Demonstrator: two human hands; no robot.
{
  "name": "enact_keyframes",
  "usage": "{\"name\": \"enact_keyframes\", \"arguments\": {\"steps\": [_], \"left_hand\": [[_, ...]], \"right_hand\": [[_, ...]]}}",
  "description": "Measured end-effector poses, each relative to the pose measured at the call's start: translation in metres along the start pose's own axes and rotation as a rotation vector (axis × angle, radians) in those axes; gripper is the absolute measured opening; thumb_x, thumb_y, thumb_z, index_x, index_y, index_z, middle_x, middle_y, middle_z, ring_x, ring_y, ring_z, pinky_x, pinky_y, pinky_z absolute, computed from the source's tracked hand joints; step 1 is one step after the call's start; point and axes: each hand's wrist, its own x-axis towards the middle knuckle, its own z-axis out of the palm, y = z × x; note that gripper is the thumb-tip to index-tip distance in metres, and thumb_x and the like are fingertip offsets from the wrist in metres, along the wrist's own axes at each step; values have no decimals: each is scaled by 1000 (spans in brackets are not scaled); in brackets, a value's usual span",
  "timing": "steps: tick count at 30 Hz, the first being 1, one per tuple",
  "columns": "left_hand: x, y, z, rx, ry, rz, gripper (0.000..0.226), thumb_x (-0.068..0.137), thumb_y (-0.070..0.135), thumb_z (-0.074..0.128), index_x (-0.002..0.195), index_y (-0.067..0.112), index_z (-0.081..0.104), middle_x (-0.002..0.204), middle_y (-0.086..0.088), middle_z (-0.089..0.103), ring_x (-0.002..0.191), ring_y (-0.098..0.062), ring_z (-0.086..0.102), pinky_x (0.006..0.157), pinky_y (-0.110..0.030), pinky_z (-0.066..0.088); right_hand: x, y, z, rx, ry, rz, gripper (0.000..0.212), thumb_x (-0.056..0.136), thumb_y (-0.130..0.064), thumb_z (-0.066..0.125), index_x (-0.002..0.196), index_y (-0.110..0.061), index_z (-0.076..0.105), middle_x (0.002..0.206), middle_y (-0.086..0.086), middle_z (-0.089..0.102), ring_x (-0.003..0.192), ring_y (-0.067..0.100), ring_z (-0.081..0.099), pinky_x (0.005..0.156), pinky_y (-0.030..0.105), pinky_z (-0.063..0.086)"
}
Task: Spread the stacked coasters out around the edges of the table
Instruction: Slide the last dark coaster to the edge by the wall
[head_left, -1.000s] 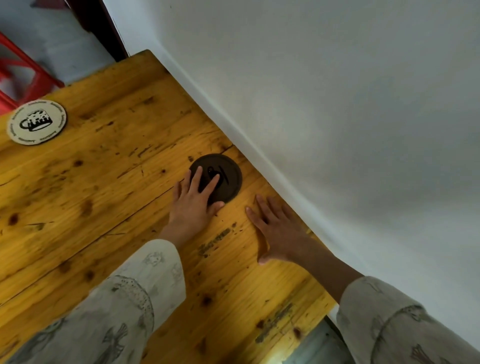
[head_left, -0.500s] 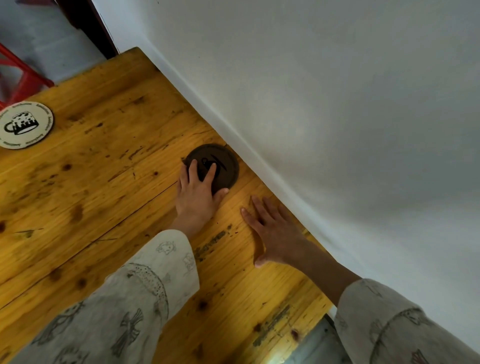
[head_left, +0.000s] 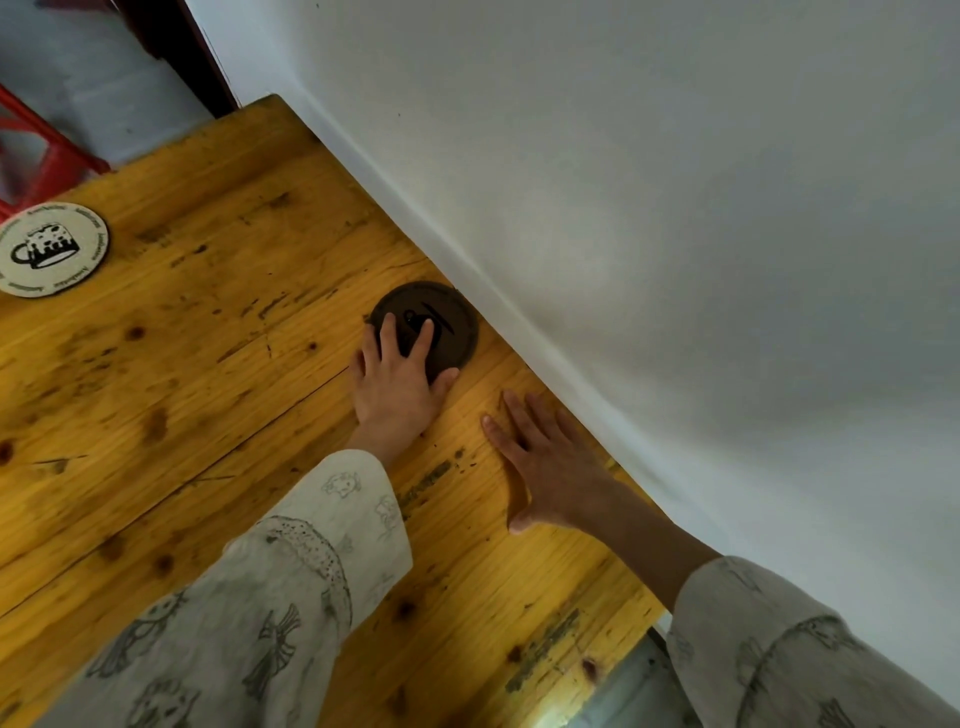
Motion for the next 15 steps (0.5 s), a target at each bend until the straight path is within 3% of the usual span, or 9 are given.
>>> {"name": "enact_keyframes", "arguments": {"steps": [8, 15], "left_hand": [[-3, 0, 2, 14, -136, -25, 70, 84, 64, 24, 142, 37, -4, 156, -7, -15, 142, -32, -13, 115, -51, 1], [-12, -14, -6, -93, -225, 25, 76, 80, 68, 28, 140, 42, -9, 154, -1, -23, 140, -26, -22, 110, -59, -10]], "right_hand": [[-3, -3, 2, -13, -13, 14, 124, 65, -53, 72, 142, -31, -23, 152, 4, -33, 141, 29, -28, 116, 50, -8], [3, -14, -2, -99, -57, 82, 125, 66, -50, 74, 144, -23, -20, 153, 11, -31, 141, 36, -22, 116, 56, -1]]}}
